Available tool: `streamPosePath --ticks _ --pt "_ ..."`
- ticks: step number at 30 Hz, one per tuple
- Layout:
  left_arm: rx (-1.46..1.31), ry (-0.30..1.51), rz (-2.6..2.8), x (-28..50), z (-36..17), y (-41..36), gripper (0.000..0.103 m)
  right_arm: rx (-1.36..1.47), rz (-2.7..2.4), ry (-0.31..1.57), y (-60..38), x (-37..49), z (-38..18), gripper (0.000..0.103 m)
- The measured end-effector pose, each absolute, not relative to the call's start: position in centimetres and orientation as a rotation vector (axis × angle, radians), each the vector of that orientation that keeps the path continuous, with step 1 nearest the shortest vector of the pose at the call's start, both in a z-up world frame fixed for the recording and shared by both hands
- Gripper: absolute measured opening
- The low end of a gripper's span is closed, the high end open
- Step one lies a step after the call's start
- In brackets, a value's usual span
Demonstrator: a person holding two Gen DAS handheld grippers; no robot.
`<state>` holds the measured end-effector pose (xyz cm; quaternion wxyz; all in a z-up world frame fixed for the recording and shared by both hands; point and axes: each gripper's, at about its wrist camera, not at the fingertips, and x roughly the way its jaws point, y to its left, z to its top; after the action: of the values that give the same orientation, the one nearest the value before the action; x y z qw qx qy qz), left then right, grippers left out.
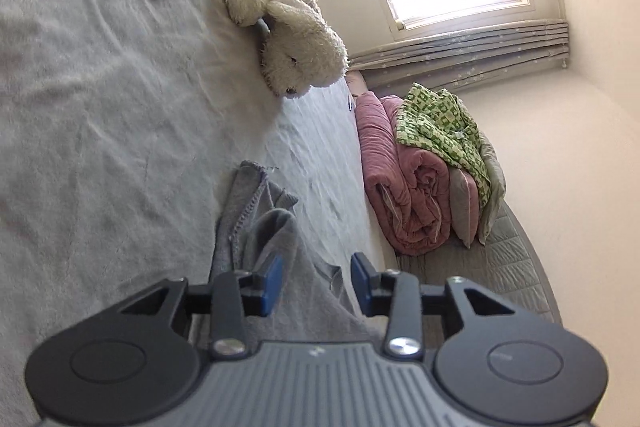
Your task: Fold clothes
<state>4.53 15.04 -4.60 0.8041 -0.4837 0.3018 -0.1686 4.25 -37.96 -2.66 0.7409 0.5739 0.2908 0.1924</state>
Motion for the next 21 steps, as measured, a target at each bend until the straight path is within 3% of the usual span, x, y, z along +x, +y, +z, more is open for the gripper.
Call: streamPosePath --ticks 5,12,13,16,17,21 --pt "-0.824 0.634 -0.331 5.9 -3.4 13.9 0.04 0.944 0.313 0.615 -35.2 5.1 -0.5 0.045" --pt "-0.488 0.613 -0.294 8.9 -2.6 10.0 0.038 0.45 0.212 0.631 -30.1 8.5 -1.6 0.045" --pt "-0.472 0.611 -0.289 9.0 -2.6 9.8 0.035 0.393 0.201 0.629 -29.4 8.9 -1.9 0.044" --pt "-0.422 0.606 -0.276 9.1 -2.8 9.1 0.012 0.295 0.18 0.619 -27.7 9.1 -3.2 0.02" --pt "-0.403 0.606 -0.269 9.0 -2.8 8.8 0.005 0.265 0.166 0.608 -27.3 9.0 -3.5 0.016" --pt "-0.369 0.54 -0.234 8.8 -1.3 8.3 0.004 0.199 0.106 0.522 -26.5 8.3 -2.8 0.014"
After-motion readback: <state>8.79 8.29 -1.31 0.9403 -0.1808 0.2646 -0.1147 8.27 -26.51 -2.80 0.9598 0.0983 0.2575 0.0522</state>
